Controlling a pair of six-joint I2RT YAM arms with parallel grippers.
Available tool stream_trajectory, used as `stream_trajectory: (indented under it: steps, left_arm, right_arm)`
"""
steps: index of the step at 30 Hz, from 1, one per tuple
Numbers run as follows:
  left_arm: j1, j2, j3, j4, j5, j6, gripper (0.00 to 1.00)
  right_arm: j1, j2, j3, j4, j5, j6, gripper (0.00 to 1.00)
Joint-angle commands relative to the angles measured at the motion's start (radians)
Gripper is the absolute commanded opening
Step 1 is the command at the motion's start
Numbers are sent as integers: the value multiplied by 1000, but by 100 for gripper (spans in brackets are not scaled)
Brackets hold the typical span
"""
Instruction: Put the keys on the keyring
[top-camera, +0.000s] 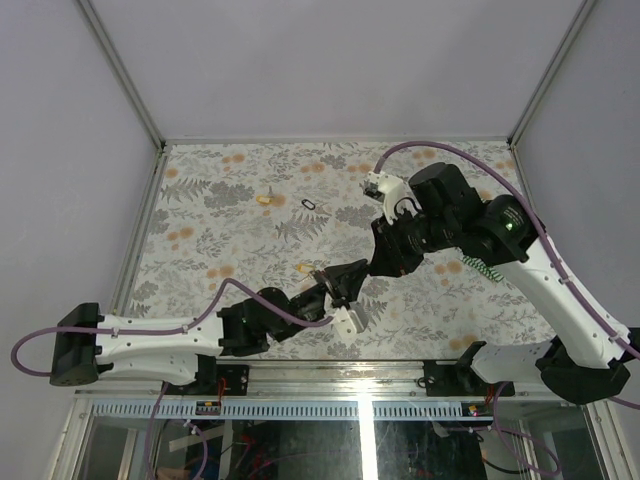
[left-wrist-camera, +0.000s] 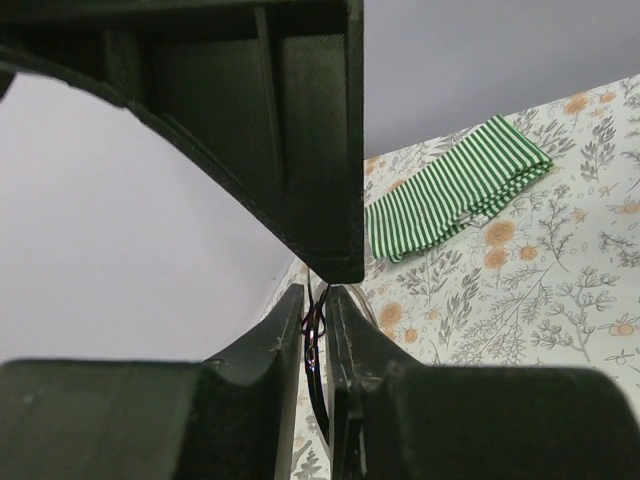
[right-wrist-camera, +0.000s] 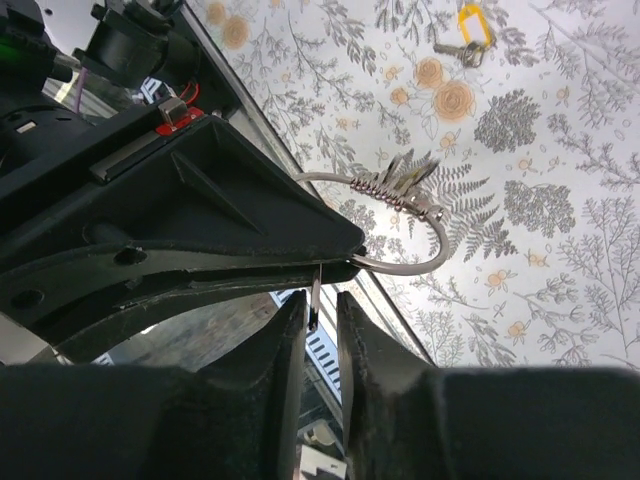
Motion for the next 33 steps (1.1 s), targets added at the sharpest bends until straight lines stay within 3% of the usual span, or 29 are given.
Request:
stream_trajectory:
  steps: [1,4,7,11,19,33]
  left_arm:
    - [-8,-44,55,28,4,-64,0]
    - [-8,-50,56,20,-16,-95,0]
    - [-8,-56,58,13,-34,-133,0]
    - [-8,-50,71,-7,-66,-176,0]
    - [-8,-19,126,-72,-157,-243,0]
    - [-8,-9,142,-89,-176,-272,0]
  right_arm:
    - [-4,-72,28,79,19,20,31]
    - [-4,-130,-12,160,84,29,46]
    - [-4,-196,-86,254,148,45,49]
    - [-4,-278,-172,364,213,85,49]
    - [-4,-343,-301,533,176,161,46]
    - [-4,-303,-337,576,142,198,41]
